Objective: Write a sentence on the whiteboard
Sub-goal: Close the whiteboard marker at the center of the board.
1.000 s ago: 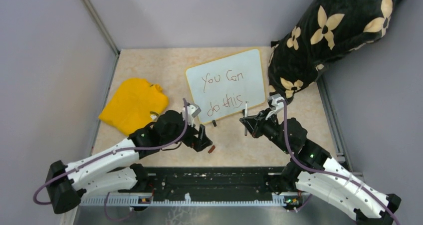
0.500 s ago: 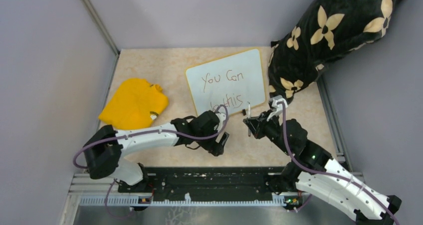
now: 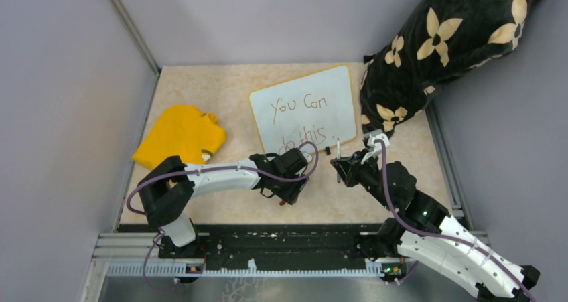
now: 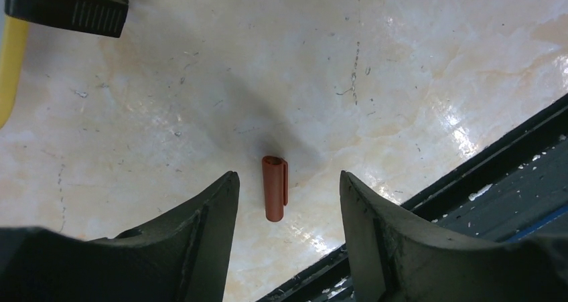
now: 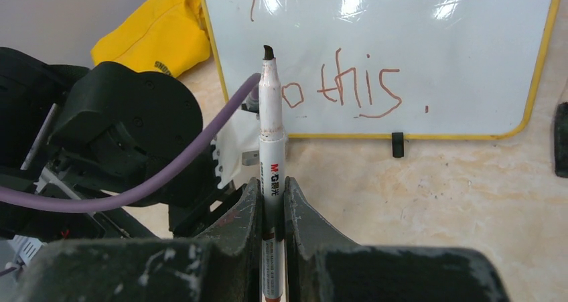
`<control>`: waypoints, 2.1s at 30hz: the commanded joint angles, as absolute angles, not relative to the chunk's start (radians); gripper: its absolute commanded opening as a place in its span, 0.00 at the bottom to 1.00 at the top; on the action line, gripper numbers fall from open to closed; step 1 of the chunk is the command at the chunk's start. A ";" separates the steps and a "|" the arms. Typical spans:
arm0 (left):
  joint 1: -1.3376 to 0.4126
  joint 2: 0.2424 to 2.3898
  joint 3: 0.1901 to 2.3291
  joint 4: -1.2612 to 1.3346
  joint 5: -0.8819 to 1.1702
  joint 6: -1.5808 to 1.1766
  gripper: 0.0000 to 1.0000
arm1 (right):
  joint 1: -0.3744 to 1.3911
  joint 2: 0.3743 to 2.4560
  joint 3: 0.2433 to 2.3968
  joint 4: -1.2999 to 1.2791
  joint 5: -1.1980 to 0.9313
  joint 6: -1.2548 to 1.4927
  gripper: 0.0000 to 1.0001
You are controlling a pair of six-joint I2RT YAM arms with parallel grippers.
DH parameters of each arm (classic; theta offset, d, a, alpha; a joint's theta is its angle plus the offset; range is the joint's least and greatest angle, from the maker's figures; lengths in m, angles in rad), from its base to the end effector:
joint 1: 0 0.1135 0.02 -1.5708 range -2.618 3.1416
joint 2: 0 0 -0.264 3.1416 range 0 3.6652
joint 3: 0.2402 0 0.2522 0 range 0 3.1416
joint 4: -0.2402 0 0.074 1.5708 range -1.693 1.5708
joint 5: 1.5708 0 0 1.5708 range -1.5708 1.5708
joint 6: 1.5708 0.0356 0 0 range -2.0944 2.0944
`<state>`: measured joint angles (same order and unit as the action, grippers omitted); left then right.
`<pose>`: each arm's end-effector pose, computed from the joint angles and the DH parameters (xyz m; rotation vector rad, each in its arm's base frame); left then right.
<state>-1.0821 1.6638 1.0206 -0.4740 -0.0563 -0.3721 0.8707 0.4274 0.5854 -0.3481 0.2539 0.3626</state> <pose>0.1541 -0.2856 0.1790 0.9368 2.5783 -0.3631 0.0833 0.0850 0.3002 -0.2678 1.7838 0.6700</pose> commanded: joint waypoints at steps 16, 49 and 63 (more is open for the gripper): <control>-1.084 1.734 1.038 -0.527 -0.053 -0.401 0.50 | 0.879 0.418 0.632 -0.317 0.270 0.353 0.00; -1.063 1.623 0.980 -0.586 -0.374 -0.897 0.28 | 0.879 0.389 0.582 -0.261 0.262 0.395 0.00; -1.053 1.637 1.038 -0.671 -0.428 -0.943 0.49 | 0.879 0.375 0.578 -0.269 0.265 0.397 0.00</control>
<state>-1.0576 1.6752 1.0039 -0.6121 -0.3679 -0.9215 0.8707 0.3874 0.5804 -0.3145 0.2611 0.3897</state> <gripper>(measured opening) 0.443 0.065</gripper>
